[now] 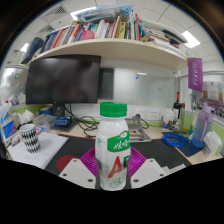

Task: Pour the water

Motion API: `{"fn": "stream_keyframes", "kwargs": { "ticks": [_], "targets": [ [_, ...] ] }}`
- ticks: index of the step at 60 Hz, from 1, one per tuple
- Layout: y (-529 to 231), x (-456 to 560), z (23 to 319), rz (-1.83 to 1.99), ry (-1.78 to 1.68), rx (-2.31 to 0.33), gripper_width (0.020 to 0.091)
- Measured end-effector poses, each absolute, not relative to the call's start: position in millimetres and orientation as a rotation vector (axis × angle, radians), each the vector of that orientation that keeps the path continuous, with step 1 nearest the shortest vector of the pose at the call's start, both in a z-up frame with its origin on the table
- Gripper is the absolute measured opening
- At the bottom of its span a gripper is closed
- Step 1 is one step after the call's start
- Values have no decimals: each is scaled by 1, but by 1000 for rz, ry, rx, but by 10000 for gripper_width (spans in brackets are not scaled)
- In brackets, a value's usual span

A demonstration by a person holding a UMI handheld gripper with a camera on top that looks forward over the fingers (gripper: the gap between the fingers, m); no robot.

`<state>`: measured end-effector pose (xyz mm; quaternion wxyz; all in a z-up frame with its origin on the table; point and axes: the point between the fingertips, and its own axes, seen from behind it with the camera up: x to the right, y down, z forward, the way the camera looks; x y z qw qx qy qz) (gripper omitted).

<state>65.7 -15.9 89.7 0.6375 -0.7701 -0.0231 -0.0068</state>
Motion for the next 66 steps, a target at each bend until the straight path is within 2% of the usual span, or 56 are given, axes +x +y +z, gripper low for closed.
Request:
{"fn": "stream_keyframes", "kwargs": {
  "ticks": [6, 13, 26, 35, 46, 66],
  "targets": [
    [-15, 66, 94, -62, -79, -1792, 343],
    [-7, 56, 124, -162, -183, -1803, 344],
    [14, 0, 159, -469, -642, -1804, 345],
    [18, -53, 163, -668, -1018, -1712, 346],
    [22, -102, 150, -861, -1386, -1561, 348],
    [37, -138, 127, -1100, -1692, -1395, 347]
  ]
}}
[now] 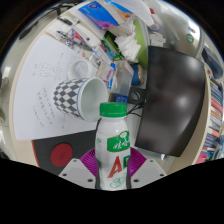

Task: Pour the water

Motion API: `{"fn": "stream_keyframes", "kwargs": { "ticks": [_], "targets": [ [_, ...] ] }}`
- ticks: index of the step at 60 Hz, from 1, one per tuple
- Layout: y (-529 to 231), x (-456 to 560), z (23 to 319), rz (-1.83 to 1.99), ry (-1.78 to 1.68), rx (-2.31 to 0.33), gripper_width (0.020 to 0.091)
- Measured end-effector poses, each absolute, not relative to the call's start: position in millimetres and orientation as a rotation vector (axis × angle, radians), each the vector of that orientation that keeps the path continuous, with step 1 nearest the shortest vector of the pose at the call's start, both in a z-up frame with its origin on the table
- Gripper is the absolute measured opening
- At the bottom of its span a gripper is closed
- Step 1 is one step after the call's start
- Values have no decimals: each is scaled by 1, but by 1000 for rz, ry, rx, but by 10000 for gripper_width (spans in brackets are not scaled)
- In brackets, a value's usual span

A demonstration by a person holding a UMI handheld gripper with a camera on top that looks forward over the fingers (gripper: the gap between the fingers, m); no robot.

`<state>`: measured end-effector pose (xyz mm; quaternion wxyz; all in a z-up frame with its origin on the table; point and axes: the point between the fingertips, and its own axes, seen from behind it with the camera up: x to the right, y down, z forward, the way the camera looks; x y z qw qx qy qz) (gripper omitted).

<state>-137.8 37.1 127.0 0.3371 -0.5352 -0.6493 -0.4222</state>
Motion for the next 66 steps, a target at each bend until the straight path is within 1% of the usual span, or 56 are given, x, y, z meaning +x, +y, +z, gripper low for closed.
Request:
{"fn": "stream_keyframes", "kwargs": {
  "ticks": [6, 10, 17, 22, 27, 35, 43, 47, 50, 57, 66],
  "targets": [
    [39, -137, 118, -1172, -1762, -1360, 346],
    [41, -142, 119, -1183, -1768, -1325, 347],
    [38, -140, 116, -1143, -1744, -1404, 348],
    [34, -143, 126, -1081, -1670, -1457, 347],
    [22, -146, 135, -915, -1527, -1589, 347],
    [6, -139, 154, -639, -1197, -1786, 349],
    [8, -123, 162, -383, -923, -1840, 349],
    [9, -112, 164, -333, -822, -1829, 350],
    [11, -107, 160, -247, -744, -1837, 349],
    [13, -103, 139, -21, -497, -1895, 348],
    [29, -96, 128, 158, -327, -1895, 347]
  ]
}}
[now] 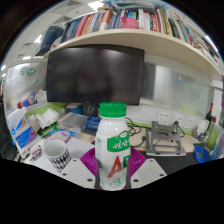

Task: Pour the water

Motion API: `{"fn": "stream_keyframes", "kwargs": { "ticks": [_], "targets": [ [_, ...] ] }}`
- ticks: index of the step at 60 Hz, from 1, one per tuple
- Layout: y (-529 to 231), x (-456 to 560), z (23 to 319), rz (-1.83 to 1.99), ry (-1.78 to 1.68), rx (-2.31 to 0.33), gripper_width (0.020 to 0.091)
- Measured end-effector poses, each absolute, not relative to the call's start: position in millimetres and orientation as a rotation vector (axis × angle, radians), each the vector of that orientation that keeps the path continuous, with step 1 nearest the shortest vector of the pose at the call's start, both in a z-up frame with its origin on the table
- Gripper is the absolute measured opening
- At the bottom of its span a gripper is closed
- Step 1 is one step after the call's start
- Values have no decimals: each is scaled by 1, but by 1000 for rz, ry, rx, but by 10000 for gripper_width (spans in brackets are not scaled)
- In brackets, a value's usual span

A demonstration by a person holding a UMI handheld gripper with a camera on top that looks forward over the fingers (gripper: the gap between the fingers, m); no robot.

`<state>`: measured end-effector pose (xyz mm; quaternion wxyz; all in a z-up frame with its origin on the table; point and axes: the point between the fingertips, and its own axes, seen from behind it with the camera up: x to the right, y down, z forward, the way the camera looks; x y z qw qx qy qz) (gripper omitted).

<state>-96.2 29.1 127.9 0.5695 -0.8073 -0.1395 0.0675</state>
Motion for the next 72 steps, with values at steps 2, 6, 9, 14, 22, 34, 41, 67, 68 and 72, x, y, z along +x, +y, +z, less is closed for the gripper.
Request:
{"fn": "stream_keyframes", "kwargs": {
  "ticks": [2, 6, 9, 14, 22, 34, 41, 67, 68, 72],
  "targets": [
    [32, -96, 125, 175, -309, -1885, 348],
    [37, -97, 117, 208, -282, -1874, 349],
    [39, -96, 107, 208, -274, -1873, 349],
    [36, -91, 83, 181, -277, -1883, 369],
    [31, -84, 88, 220, -221, -1806, 362],
    [28, -87, 90, 191, -269, -1779, 516],
    [22, -80, 72, 168, -247, -1872, 814],
    [-66, -47, 132, 242, -117, -2064, 851],
    [-66, -45, 137, 241, -119, -2060, 851],
    [-69, -33, 153, 211, -144, -2050, 848]
  ]
}}
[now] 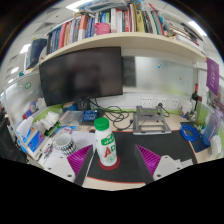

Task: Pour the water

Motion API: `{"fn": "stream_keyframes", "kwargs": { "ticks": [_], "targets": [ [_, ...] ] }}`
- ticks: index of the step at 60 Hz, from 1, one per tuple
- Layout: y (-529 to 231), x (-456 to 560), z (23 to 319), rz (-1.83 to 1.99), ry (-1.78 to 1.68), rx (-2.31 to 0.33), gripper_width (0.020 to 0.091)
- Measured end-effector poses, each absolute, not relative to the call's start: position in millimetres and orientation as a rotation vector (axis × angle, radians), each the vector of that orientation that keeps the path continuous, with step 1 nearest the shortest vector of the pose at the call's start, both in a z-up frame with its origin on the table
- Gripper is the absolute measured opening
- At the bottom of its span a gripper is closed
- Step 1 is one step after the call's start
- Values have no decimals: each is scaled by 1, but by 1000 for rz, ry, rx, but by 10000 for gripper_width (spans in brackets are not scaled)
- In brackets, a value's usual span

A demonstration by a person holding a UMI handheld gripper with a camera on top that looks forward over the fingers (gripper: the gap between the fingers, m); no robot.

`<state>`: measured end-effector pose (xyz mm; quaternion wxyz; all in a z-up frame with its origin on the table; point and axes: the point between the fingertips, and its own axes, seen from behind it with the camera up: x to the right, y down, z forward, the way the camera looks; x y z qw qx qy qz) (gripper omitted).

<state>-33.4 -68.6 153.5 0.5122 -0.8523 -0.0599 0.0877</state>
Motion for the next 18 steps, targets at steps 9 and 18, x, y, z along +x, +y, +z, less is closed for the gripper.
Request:
{"fn": "stream_keyframes", "kwargs": {
  "ticks": [9, 18],
  "targets": [
    [-75, -13, 174, 162, -181, -2055, 842],
    [-79, 2, 184, 125, -178, -2071, 840]
  ]
}}
